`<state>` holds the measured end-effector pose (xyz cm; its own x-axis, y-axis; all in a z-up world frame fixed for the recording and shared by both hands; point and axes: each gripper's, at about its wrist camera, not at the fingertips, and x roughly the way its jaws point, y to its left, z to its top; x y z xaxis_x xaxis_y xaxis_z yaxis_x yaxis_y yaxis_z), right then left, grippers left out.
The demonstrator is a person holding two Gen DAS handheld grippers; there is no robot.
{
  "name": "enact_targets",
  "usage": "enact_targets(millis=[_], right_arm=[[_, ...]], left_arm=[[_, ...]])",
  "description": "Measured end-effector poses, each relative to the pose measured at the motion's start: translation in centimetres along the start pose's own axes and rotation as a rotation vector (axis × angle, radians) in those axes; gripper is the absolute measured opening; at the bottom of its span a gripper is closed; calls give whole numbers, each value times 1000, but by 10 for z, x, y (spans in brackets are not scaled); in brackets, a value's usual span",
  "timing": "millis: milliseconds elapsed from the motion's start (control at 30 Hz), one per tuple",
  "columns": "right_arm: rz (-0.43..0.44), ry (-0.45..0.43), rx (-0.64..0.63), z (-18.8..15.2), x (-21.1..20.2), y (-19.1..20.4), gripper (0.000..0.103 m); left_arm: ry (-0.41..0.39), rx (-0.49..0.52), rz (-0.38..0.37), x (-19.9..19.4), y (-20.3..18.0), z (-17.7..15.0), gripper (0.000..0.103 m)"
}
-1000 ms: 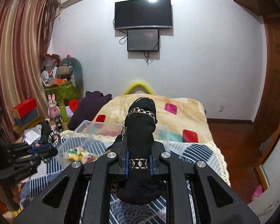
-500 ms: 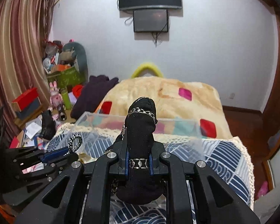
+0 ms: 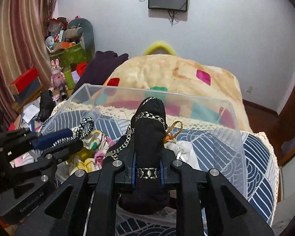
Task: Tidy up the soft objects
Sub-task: 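Carry the black bag and bracelet into the clear box while both tools release them, then grasp the yellow sponge with the left tool while the right tool grasps the bagged steel wool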
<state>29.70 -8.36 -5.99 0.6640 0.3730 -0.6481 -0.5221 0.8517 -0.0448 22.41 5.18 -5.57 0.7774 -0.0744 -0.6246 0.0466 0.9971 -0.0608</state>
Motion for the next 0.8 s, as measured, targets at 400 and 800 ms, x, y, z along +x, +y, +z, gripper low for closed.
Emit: enact_targets(millis=[400, 800], right_arm=[[-22, -96, -9, -6, -45, -11, 50], [19, -215, 3, -24, -96, -7, 69]], left_arm=[[-49, 41, 0, -34, -5, -2, 66], [-103, 11, -24, -83, -10, -19, 89]])
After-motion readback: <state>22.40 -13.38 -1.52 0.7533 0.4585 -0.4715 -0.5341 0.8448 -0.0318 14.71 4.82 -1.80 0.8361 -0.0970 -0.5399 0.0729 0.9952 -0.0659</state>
